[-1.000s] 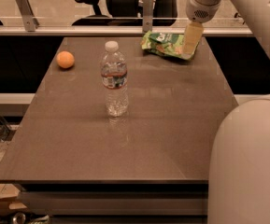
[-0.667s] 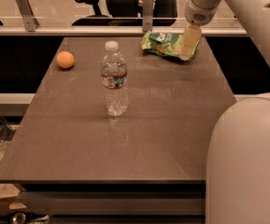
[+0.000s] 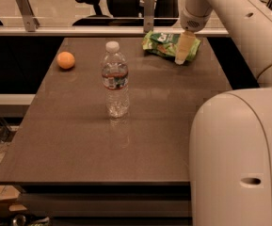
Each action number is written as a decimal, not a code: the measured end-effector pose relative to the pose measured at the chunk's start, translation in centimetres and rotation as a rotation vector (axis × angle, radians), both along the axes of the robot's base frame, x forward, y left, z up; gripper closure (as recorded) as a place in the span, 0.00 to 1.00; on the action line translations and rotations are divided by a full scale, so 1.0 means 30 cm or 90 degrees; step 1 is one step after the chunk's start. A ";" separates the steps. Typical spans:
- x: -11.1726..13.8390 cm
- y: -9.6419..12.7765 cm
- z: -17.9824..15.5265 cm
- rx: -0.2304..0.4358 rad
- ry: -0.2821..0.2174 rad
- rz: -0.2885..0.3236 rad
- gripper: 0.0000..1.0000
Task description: Move green rice chip bag near water bottle
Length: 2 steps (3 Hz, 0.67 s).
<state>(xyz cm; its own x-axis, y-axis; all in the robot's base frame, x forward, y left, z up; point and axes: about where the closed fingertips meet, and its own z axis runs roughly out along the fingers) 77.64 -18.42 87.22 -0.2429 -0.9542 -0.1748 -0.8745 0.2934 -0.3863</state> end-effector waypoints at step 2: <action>0.026 0.006 -0.059 0.011 0.025 0.001 0.00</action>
Offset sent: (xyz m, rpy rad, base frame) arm 0.0177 -0.0031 -0.0168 0.0297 0.0602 -0.0029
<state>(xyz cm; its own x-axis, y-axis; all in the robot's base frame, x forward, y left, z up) 78.42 -18.23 85.46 -0.2478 -0.9516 -0.1817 -0.8892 0.2978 -0.3472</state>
